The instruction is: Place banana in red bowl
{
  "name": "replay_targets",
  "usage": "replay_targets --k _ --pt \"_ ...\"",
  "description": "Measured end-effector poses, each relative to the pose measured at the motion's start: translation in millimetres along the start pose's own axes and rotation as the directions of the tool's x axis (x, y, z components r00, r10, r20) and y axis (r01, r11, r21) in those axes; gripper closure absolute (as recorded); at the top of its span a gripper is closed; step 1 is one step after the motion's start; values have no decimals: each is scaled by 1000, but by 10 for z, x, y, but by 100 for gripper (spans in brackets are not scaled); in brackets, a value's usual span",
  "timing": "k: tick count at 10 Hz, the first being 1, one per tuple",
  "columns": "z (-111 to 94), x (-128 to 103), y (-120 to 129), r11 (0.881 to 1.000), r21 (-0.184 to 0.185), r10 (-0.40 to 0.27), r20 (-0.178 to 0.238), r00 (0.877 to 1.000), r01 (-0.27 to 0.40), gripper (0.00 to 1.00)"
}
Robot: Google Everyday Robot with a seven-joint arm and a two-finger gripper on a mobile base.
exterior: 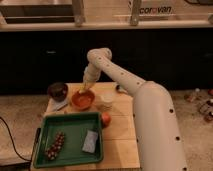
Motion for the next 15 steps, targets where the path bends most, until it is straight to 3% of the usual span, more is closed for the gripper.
replay_targets --k 3,7,8,12,15 --pt "2 -111 40 999 -16 -38 29 999 38 65" --pt "131 -508 87 988 -100 -107 86 991 116 26" --pt "154 -542 116 985 -122 -112 103 988 124 21" --pt "222 -569 172 976 -181 -98 131 986 121 20" --pt "182 -425 220 980 -182 -59 112 992 79 20"
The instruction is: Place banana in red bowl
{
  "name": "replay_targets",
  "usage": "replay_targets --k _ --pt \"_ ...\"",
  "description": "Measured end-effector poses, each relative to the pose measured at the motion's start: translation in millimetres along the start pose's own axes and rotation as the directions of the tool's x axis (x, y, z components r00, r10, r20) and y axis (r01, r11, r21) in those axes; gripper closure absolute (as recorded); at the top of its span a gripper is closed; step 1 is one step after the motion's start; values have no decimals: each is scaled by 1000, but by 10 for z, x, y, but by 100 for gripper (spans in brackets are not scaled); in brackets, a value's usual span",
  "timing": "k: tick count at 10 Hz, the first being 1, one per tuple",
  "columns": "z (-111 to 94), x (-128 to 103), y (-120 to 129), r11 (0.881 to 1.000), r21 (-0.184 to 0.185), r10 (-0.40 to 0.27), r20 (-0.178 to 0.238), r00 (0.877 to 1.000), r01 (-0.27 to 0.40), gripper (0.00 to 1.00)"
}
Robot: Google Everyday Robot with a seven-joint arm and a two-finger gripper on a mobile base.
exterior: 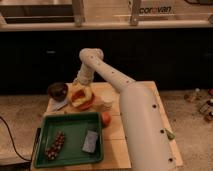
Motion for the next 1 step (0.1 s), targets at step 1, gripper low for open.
replay_targets --k 1 --pt "-31 89 28 1000 9 18 -12 1000 -18 20"
